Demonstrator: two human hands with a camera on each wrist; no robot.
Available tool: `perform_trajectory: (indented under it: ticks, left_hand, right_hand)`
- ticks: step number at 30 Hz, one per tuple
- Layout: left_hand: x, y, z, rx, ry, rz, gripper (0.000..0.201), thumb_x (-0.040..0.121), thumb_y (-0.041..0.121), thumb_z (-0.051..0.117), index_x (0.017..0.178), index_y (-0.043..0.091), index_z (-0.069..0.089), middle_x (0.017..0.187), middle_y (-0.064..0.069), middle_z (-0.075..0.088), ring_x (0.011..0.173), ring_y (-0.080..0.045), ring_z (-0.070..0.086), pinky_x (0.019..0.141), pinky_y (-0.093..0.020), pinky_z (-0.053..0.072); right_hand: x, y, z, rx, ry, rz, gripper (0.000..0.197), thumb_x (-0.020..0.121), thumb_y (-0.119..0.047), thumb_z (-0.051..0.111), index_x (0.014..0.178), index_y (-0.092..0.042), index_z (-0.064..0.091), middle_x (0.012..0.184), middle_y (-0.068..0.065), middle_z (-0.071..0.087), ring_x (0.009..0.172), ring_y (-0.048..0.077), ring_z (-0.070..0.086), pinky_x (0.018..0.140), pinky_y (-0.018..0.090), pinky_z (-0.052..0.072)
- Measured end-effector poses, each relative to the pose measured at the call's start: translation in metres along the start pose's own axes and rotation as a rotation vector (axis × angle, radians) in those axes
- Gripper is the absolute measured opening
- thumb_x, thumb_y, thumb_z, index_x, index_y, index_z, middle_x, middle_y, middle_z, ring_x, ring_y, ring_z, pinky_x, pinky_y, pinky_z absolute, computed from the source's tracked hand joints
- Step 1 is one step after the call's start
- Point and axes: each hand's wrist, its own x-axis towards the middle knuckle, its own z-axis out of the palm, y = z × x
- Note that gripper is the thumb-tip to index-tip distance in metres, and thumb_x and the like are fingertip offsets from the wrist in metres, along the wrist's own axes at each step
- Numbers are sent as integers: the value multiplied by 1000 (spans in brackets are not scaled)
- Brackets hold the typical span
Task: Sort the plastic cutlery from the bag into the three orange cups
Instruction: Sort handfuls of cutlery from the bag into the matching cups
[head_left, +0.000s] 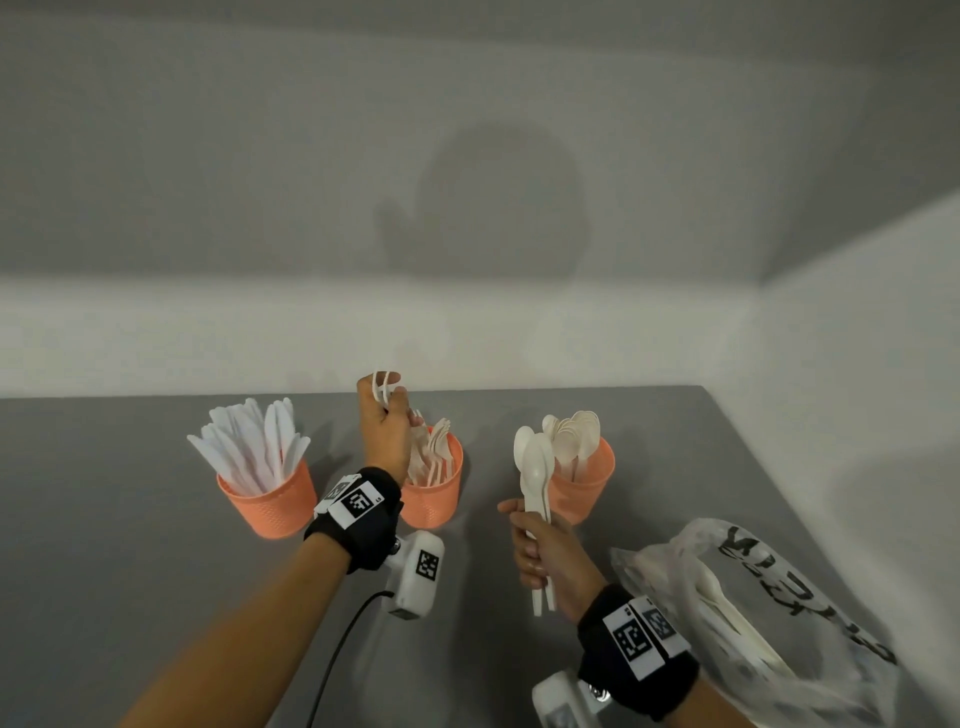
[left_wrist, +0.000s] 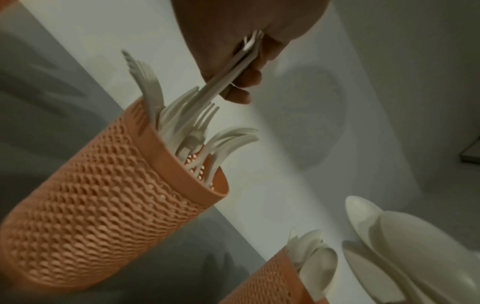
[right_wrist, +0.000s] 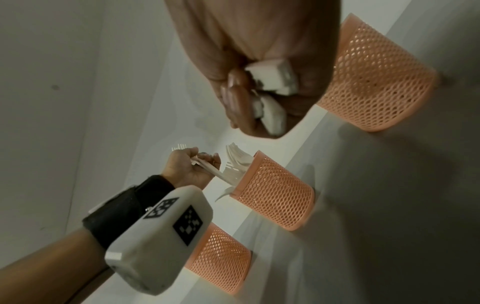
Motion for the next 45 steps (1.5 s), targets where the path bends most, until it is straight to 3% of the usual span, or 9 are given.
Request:
perform_trajectory:
  ticks: [8,11,16,22,28,35,40,42,45]
  left_hand:
    - [-12,-6,-1,134,-93,63,21,94,-1,36,109,14,34,74,1,44,64,-11,50,58,-12,46]
    - [-18,-15,-5,305,-149,104,17,94,1,41,107,11,36,75,-1,49,66,-15,52,67,-31,45]
    - [-20,-27,-18,575,-241,287,40,91,4,43,131,5,41,105,-11,52,86,-22,53,79,-32,45]
    - [-16,-35,-29,1072,-371,513,40,80,26,35,96,7,66,100,-14,62,91,-32,54,71,-37,44]
    - [-12,-30,-23,1184,-395,348,75,86,50,9,129,3,49,136,-16,49,129,-30,42,111,-47,25]
    - [-7,-17,-12,1084,-414,74,76,91,61,19,149,12,11,150,-12,30,140,-28,26,115,-51,13]
    - [-33,18,-10,524,-303,248,58,94,44,34,141,11,34,141,-7,42,124,-17,46,102,-21,37]
    - [-45,29,-6,300,-316,149,36,98,25,43,131,12,47,126,-5,54,100,-5,57,85,-7,43]
    - [-62,36,-1,21,-349,-165,23,95,11,47,117,5,53,100,-12,59,74,-11,56,62,-13,48]
  right_hand:
    - [4,-4,-2,-9,-3,-19,18,98,-10,37,94,-14,55,44,-7,32,34,3,26,35,16,24]
    - [6,-3,0,-8,2,-23,19,97,-9,37,93,-14,55,43,-7,31,33,3,25,34,16,23]
    - [7,1,5,5,-7,-14,19,97,-9,38,92,-14,56,44,-6,31,33,4,24,35,17,23]
    - [7,1,5,13,-1,-7,20,96,-9,39,91,-14,57,45,-5,31,34,4,25,35,17,23]
    - [8,-3,6,22,-10,2,19,97,-15,40,91,-14,57,43,-7,30,33,3,24,35,16,23]
    - [8,-5,9,63,-122,13,26,97,-29,41,100,-11,59,45,-5,29,33,4,24,34,16,26]
    - [5,-12,11,101,-224,55,31,97,-33,37,105,-12,59,42,-8,26,32,3,24,34,16,28]
    - [2,-15,12,128,-262,57,34,98,-34,36,107,-11,59,41,-8,26,32,3,26,36,17,33]
    - [-2,-18,15,166,-325,63,37,97,-36,35,106,-11,60,39,-9,25,31,3,28,39,18,37]
